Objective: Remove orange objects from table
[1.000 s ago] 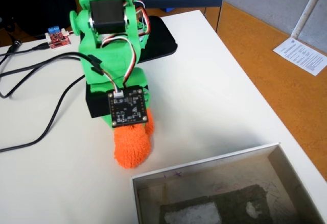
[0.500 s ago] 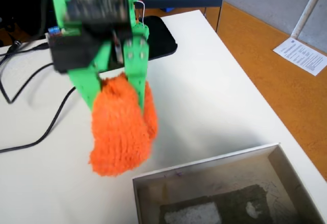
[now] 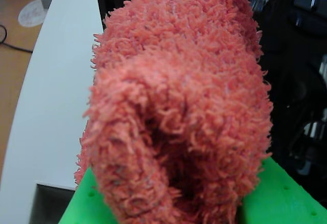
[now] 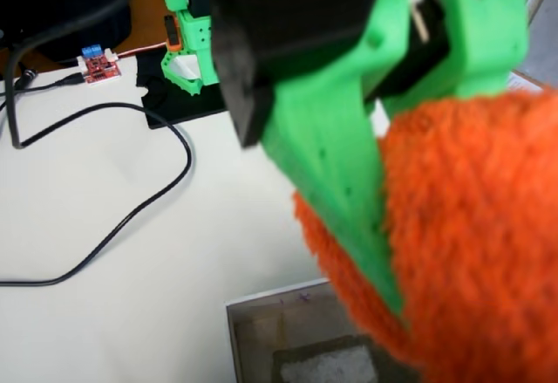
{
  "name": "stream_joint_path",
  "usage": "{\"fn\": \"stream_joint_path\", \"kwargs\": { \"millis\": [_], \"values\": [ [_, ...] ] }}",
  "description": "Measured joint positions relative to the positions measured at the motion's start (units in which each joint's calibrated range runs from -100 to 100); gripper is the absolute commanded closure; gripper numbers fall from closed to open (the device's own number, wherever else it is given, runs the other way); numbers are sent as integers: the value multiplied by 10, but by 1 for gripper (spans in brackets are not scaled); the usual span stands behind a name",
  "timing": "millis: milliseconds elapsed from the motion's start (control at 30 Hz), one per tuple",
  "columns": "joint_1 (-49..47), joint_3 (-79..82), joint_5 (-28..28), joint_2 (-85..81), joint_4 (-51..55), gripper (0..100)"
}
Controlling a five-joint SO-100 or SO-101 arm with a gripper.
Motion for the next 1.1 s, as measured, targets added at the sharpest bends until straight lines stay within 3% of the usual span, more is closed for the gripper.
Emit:
{"fn": "stream_joint_path", "kwargs": {
  "millis": [133, 333, 1100],
  "values": [
    [0, 225, 0, -3, -157, 100],
    [-1, 346, -6, -24, -213, 100],
    [0, 356, -7, -30, -217, 100]
  ]
}}
